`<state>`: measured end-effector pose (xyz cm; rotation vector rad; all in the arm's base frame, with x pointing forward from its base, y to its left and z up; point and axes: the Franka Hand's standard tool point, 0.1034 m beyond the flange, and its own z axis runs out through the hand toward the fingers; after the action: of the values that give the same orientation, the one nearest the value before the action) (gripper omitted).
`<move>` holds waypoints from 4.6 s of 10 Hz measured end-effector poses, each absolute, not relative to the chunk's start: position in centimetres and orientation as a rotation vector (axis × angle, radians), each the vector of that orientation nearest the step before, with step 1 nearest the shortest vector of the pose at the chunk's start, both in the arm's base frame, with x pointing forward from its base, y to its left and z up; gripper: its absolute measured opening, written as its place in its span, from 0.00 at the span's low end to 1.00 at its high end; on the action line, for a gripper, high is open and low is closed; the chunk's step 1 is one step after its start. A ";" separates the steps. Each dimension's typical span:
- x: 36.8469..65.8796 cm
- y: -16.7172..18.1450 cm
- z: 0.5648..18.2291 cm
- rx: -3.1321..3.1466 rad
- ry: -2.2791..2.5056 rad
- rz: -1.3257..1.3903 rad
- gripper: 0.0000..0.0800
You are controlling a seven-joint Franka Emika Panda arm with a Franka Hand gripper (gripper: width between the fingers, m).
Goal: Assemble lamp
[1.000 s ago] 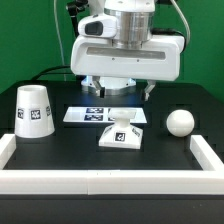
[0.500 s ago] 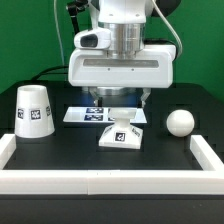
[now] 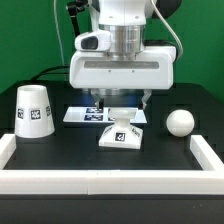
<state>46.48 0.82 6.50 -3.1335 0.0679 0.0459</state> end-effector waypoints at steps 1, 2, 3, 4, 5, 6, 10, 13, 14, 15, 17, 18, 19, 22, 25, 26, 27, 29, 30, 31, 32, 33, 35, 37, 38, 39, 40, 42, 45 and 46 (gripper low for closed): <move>46.3 1.0 6.0 -3.132 0.067 0.049 0.88; 46.2 1.1 5.8 -3.132 0.064 0.054 0.88; 46.1 1.1 5.4 -3.132 0.062 0.053 0.88; 46.0 1.0 5.0 -3.132 0.051 0.052 0.88; 45.9 1.0 4.8 -3.132 0.040 0.060 0.88; 45.9 1.0 4.8 -3.132 0.039 0.061 0.88; 46.0 1.0 4.8 -3.132 0.033 0.059 0.67; 46.0 1.0 4.8 -3.132 0.032 0.059 0.67; 46.2 1.1 4.8 -3.131 0.001 0.056 0.67; 47.0 1.4 4.9 -3.128 -0.074 0.042 0.67; 48.6 2.5 4.9 -3.124 -0.106 0.015 0.67; 49.9 3.3 4.9 -3.121 -0.127 -0.008 0.67; 51.0 4.2 4.9 -3.120 -0.119 -0.028 0.67; 53.6 6.2 4.9 -3.114 -0.128 -0.077 0.67; 55.7 7.9 5.0 -3.108 -0.108 -0.112 0.67; 56.4 8.6 5.0 -3.106 -0.106 -0.121 0.67; 57.3 9.3 5.0 -3.104 -0.113 -0.126 0.67; 58.5 9.8 5.0 -3.100 -0.110 -0.146 0.67; 59.0 10.1 5.1 -3.098 -0.098 -0.157 0.67; 59.5 10.1 5.1 -3.098 -0.090 -0.165 0.67; 59.8 10.1 5.1 -3.097 -0.085 -0.171 0.67; 60.0 10.1 5.1 -3.097 -0.079 -0.175 0.67; 60.0 10.2 5.1 -3.099 -0.059 -0.171 0.68; 60.0 10.2 5.1 -3.098 -0.063 -0.172 0.83; 60.0 10.2 5.0 -3.098 -0.063 -0.172 0.83; 60.0 10.1 5.1 -3.098 -0.075 -0.173 0.87; 59.1 9.2 5.6 -3.099 -0.121 -0.167 0.87; 56.2 8.6 7.1 -3.102 -0.073 -0.141 0.87; 51.1 9.1 8.0 -3.110 0.035 -0.082 0.87; 49.7 9.2 7.8 -3.112 0.060 -0.062 0.87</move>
Offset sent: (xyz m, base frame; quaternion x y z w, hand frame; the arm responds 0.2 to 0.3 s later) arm -0.0035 -0.0043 -0.0143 -0.0017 0.0132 -0.0028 0.9999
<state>49.70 9.19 7.83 -3.1116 0.0596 -0.0620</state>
